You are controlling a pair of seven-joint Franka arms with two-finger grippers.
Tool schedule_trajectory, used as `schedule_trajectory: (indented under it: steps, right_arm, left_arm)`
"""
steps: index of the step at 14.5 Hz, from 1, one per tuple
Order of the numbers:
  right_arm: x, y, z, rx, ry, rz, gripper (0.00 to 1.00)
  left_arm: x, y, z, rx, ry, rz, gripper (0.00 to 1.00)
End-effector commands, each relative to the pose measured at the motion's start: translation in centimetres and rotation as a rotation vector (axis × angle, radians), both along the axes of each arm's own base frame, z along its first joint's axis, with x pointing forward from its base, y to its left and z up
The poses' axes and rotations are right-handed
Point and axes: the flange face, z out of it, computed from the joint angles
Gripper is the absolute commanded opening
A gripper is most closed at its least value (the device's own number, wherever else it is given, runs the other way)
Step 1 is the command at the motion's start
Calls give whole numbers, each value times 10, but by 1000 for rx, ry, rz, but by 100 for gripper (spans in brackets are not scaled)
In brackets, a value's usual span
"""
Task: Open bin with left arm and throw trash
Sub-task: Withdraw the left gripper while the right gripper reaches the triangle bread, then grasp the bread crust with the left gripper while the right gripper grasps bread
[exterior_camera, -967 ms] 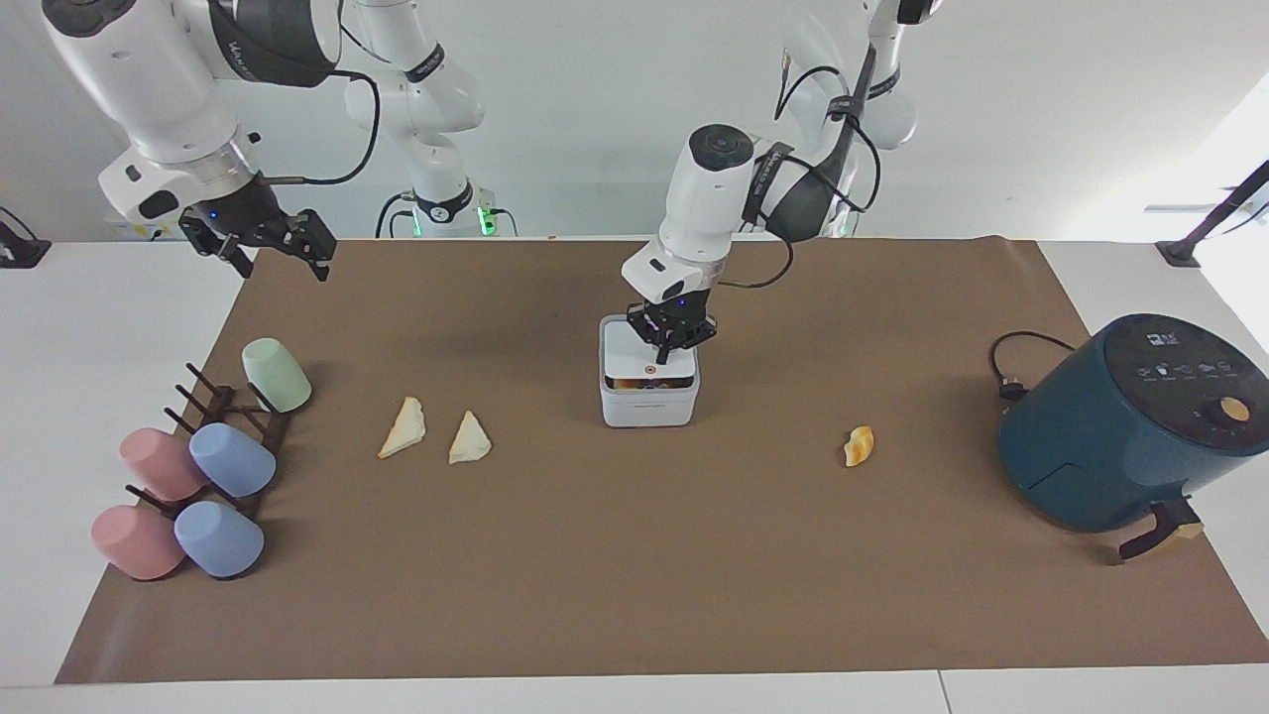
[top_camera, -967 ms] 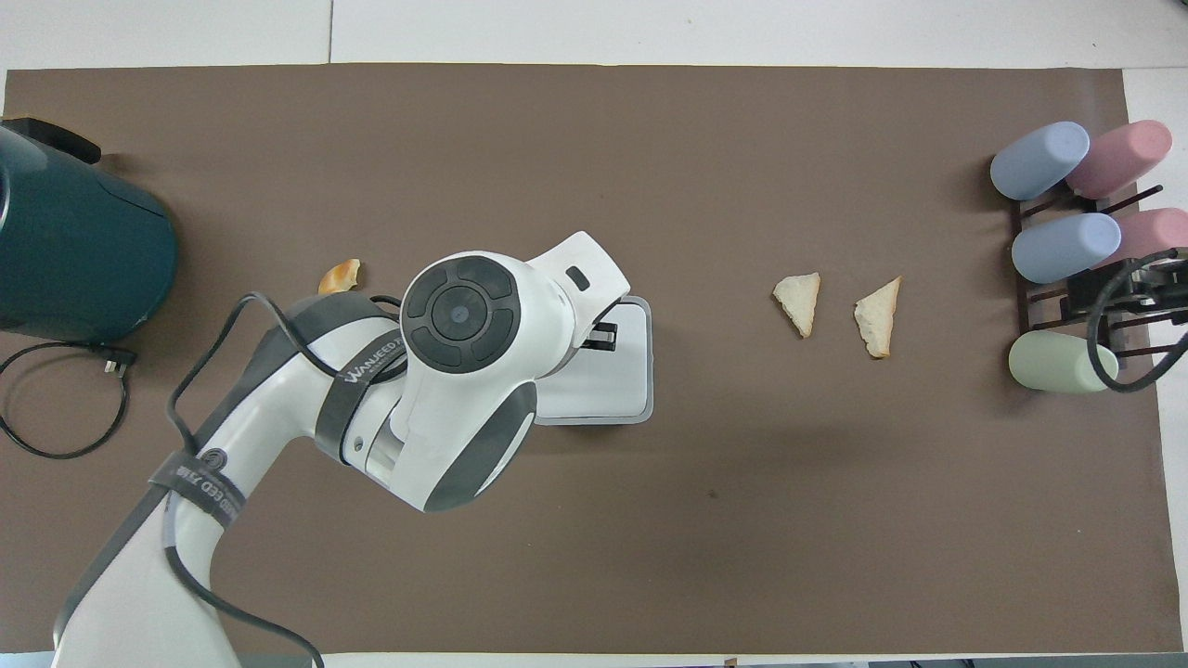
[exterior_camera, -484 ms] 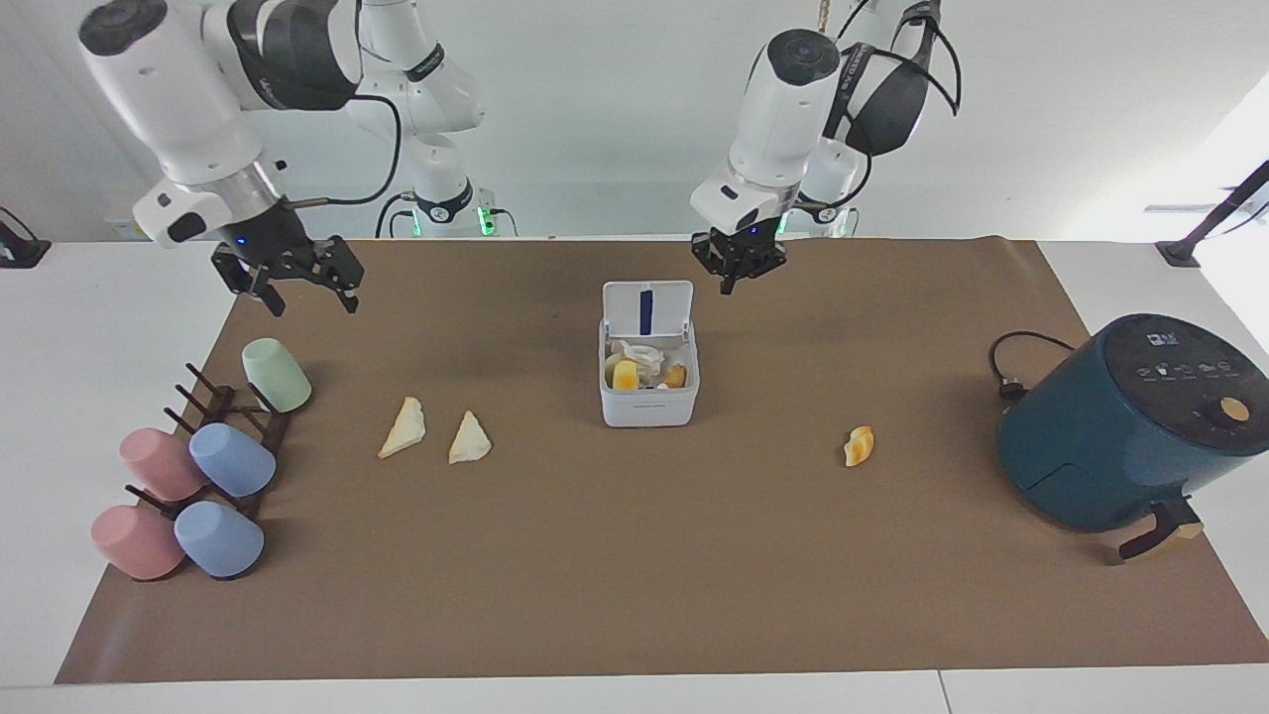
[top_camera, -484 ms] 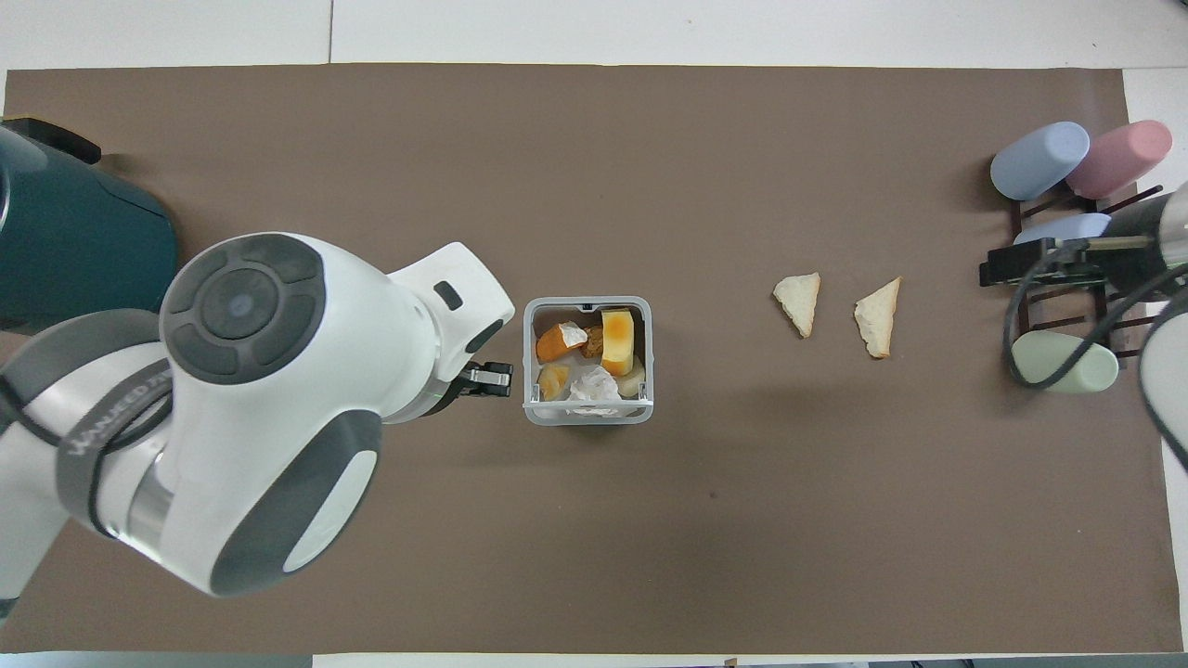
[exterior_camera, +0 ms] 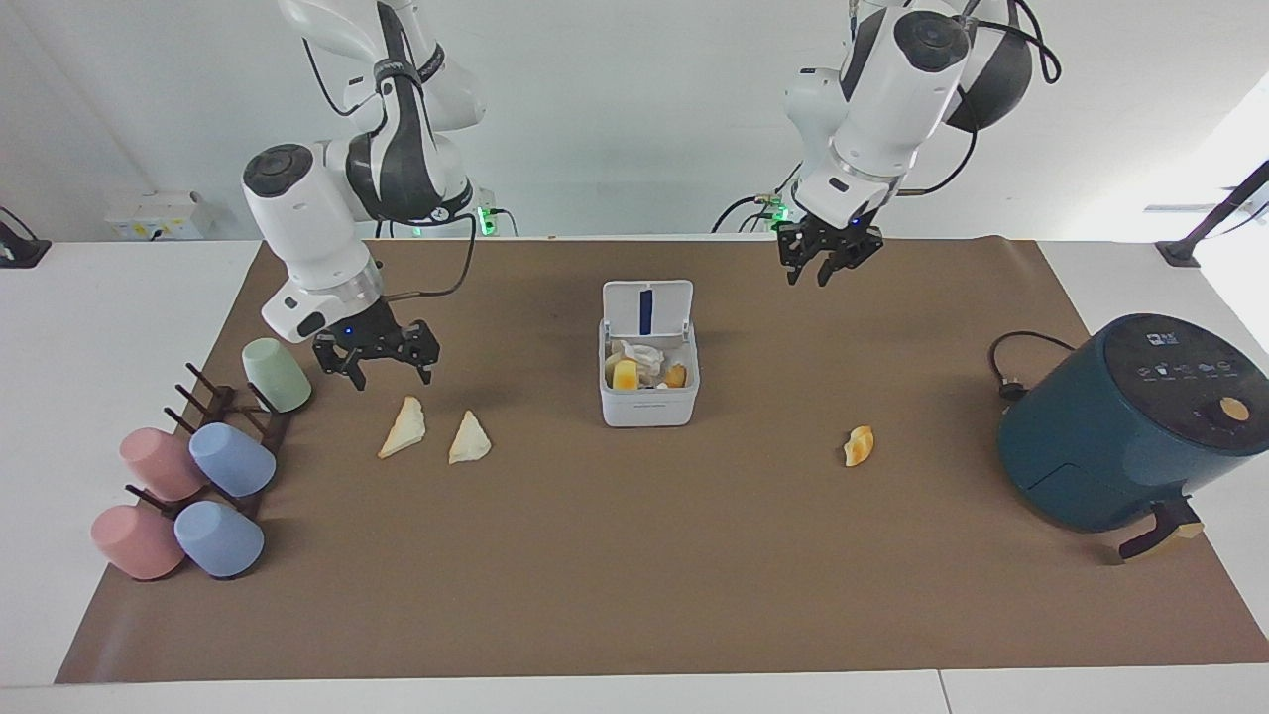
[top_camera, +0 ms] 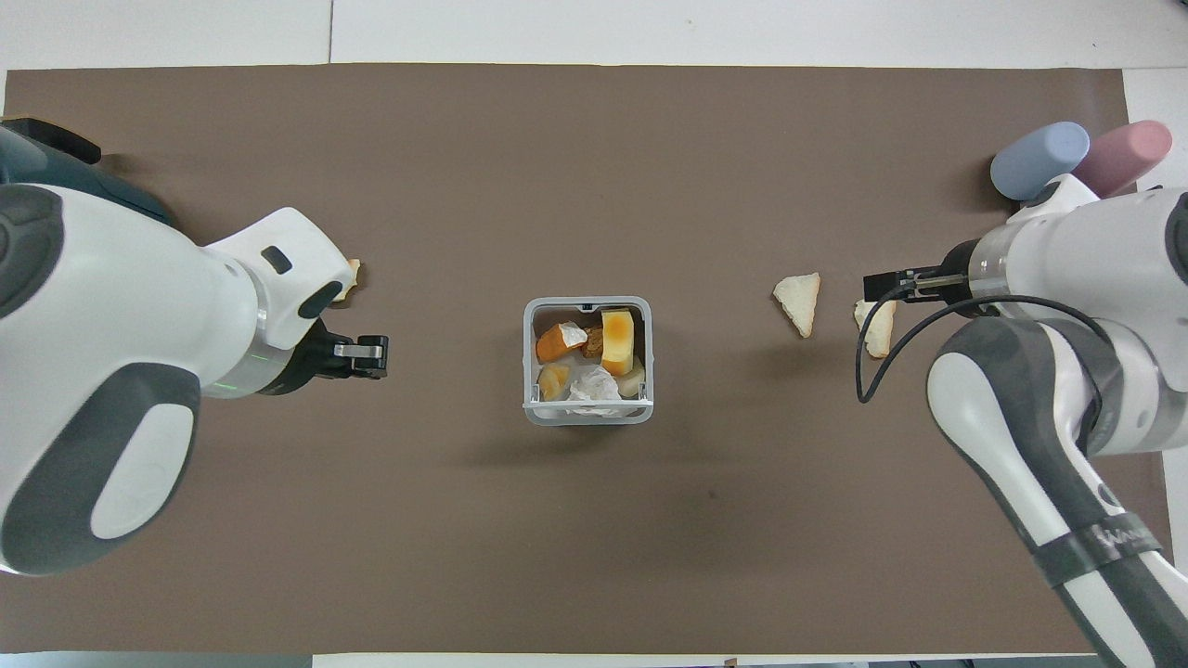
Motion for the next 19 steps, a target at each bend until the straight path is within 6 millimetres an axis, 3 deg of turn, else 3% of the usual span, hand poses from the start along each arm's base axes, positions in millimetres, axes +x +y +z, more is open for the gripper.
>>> schedule_trajectory:
  steps: [1,3,7,9,10,12,14,17,19]
  right_arm:
    - [0,-2,-22,8,9,10,100]
    - [-1,-9,-35,-4,21,86,100]
    - [-7,-19,-77,-7,74,72,100]
    - [-7,-19,-91,-13,80,104,99]
    - [-7,-21,-102,-18,96,146,92]
    - [-8,-34,-116,-19,119,154,91]
    - [-9,-33,-127,-20,138,157,89]
    - [-10,-32,-128,-19,141,161,80]
    - [-12,-33,-131,-20,145,163,66]
  left_arm:
    - [17,47,-3,-15,-19,-7,100]
    - [30,78,-1,-24,-60,-9,100]
    - [50,136,-4,-20,-102,-3,100]
    - [56,151,-1,-18,-112,14,100]
    - [63,150,-6,-17,-113,16,100]
    - [78,142,-25,-15,-123,9,100]
    - [94,129,-51,-11,-137,-5,100]
    - [121,112,-100,66,-152,-67,100]
    - [132,99,-131,79,-167,-96,100]
